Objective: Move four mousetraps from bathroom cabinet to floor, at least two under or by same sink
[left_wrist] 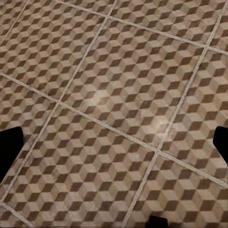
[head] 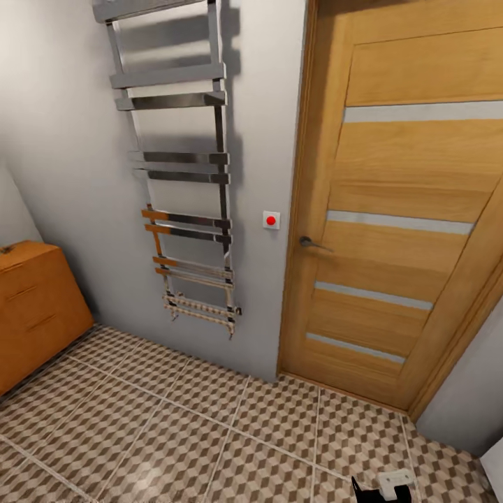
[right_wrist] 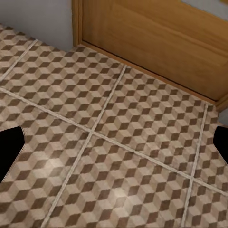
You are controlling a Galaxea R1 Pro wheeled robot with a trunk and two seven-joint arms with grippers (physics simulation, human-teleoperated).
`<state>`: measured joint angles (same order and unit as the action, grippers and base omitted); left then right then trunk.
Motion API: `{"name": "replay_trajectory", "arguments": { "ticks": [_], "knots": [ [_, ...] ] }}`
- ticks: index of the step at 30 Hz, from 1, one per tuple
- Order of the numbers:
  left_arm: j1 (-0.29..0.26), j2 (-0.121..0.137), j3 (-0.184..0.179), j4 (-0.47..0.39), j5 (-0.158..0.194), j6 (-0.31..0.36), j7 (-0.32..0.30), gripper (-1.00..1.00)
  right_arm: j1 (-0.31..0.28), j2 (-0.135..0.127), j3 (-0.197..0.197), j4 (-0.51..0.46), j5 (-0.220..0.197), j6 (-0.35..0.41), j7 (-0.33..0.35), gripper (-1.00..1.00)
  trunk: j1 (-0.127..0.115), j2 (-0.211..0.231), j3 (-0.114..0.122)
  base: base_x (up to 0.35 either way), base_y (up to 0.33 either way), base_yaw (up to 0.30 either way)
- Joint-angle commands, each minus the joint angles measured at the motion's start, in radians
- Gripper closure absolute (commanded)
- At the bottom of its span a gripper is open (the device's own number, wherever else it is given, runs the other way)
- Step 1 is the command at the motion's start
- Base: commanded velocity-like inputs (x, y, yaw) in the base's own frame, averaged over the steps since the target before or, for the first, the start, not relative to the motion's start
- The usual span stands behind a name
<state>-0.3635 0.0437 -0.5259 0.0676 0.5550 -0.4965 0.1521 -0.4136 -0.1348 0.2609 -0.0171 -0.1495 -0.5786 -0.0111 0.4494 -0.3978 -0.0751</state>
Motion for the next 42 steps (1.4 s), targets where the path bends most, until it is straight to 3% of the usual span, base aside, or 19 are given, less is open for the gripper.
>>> {"name": "replay_trajectory", "arguments": {
  "ticks": [1, 42],
  "knots": [
    [-0.002, -0.001, -0.008, 0.003, 0.000, -0.004, 0.004, -1.00, 0.000, 0.000, 0.009, 0.000, -0.009, -0.003, -0.001, -1.00, 0.001, -0.002, -0.002, 0.000, 0.000, 0.271],
    [-0.002, -0.001, -0.008, 0.003, 0.000, -0.003, 0.004, -1.00, -0.001, 0.000, 0.009, 0.000, -0.009, -0.003, -0.001, -1.00, 0.001, -0.002, -0.002, 0.000, 0.000, 0.271]
  ]
}}
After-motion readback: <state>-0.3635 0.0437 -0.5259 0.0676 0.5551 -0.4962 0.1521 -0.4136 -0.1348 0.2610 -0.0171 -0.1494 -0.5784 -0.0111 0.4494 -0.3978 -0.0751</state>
